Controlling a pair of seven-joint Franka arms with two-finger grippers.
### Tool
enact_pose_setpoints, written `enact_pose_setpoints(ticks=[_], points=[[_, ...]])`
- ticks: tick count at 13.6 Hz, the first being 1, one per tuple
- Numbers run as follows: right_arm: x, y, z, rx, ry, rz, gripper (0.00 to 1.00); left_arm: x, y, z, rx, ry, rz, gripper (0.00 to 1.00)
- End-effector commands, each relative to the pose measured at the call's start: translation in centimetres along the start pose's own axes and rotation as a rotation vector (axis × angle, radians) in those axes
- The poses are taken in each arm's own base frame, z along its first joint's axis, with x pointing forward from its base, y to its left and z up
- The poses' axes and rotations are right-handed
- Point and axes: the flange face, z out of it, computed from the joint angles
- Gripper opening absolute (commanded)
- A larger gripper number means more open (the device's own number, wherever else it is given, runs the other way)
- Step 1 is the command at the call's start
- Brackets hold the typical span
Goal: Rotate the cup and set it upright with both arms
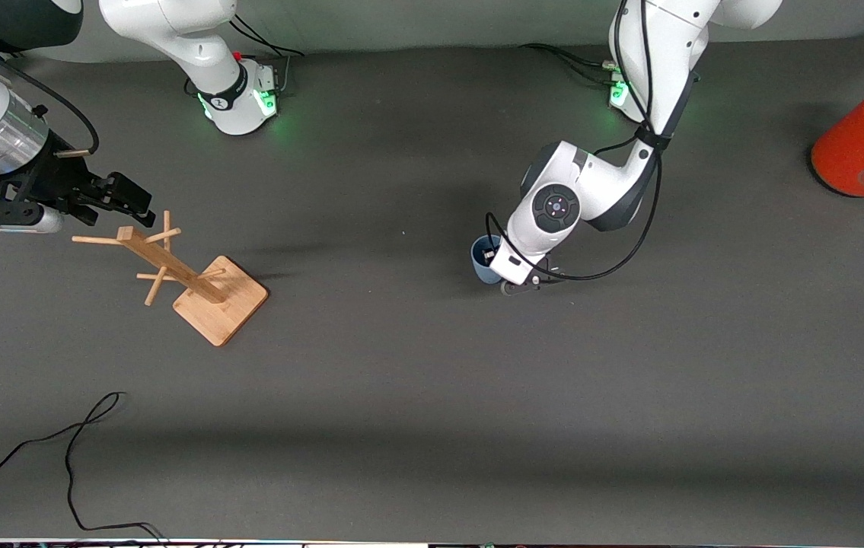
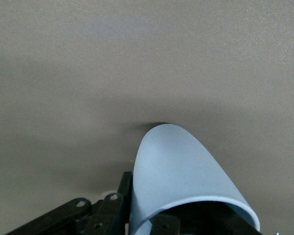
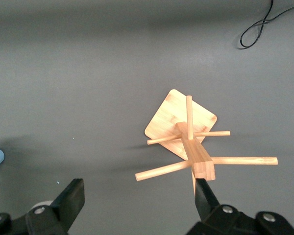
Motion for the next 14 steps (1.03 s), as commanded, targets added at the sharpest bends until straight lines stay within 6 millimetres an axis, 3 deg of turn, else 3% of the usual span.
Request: enact_pose_setpoints(ticks=[1,4,7,11,14], points=[[-0.6,0.1,-0.4,-0.009,0.006,-0.018,1.0,0.9,0.4,0.2,-0.005,-0.025,0.026,1.0],[-0.6,0.0,-0.3,-0.009,0.004,-0.02,1.0,1.1,0.7,-1.2,0.007,-0.054,0.025,1.0],[-0.6,0.0,-0.4,-0.009,0.007,-0.021,1.0,1.5,0.8,-6.1,0.015,-0.115,0.018,1.0],[-0.5,-0.1,-0.5,-0.008,0.01,-0.023,1.0,-0.3,-0.3,-15.4,0.0,-0.111,0.043,1.0],[-0.5,-0.1,-1.2,-0.004,0.025,-0.022,1.0,0.2,-5.9,-24.2,-0.019,-0.085,0.059,1.0]])
